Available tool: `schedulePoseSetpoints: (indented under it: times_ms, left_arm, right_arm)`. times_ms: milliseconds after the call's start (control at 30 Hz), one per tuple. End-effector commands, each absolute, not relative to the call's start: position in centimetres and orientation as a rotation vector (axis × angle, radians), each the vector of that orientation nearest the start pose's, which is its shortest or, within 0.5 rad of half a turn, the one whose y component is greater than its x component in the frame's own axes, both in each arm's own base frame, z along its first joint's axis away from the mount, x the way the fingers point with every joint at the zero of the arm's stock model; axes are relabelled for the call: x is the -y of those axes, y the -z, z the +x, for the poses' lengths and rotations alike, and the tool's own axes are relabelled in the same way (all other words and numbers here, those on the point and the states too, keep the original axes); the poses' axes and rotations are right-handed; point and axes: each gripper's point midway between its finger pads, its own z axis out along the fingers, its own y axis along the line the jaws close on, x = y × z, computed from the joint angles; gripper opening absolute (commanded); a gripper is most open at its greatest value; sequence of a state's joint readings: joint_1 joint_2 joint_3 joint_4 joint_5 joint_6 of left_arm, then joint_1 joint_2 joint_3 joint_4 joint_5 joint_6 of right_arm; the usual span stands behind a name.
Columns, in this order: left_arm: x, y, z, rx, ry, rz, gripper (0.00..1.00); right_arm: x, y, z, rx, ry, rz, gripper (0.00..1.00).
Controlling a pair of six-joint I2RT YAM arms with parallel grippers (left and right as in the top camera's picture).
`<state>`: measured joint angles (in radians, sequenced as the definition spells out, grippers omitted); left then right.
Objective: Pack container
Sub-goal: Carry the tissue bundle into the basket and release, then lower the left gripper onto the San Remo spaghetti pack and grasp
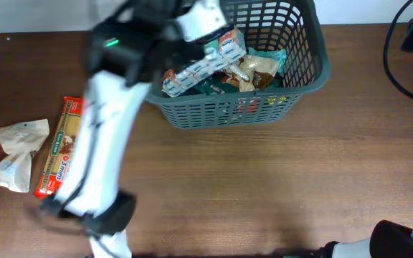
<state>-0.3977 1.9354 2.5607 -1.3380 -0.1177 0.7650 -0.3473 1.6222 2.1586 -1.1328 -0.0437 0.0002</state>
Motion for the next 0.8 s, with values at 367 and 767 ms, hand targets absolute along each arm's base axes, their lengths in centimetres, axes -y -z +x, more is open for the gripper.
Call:
schedulePoseSetpoints:
  times_ms: [367,767]
  left_arm:
    - [-5.3,-33.2,34.6,-2.508,-0.206,0.394,0.87]
    - [-13.8,-17.9,32.7,-2.787,-0.191,0.18,0.87]
  right_arm:
    - [13.6,-42.0,39.1,-2.128,0.147,0.362,0.99]
    - [13.6,-42.0,39.1,-2.128,0.147,0.362,0.99]
